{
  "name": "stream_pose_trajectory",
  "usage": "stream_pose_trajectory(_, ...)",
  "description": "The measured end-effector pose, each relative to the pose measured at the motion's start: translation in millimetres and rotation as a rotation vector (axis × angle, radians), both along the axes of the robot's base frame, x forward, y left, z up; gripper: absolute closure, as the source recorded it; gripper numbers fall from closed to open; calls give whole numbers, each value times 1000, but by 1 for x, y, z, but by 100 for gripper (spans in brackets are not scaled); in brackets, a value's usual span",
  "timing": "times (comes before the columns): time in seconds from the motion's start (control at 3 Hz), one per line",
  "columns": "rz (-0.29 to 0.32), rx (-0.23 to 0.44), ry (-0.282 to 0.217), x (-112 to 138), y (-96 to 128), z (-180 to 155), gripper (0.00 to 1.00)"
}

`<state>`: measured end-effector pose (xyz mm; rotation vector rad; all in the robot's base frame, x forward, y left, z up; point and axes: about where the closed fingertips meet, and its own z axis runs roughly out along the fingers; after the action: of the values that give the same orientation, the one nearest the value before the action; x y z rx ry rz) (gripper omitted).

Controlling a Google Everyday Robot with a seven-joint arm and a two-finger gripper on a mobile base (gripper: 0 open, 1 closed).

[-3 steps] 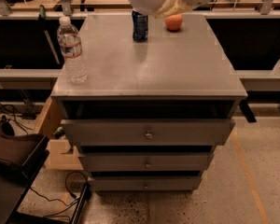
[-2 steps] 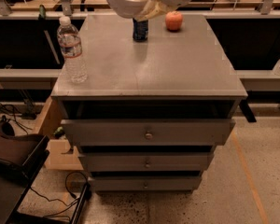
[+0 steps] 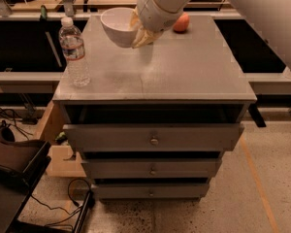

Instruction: Move white bowl near water bottle

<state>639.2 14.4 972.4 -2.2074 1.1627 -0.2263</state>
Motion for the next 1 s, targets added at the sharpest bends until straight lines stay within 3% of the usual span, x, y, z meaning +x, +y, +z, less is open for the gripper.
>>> stream_pose_trajectory(0.33,9,-7,23,-2,15,-19,100)
stream_pose_trajectory(1.0,-49,-48,18,-20,36,-57,100)
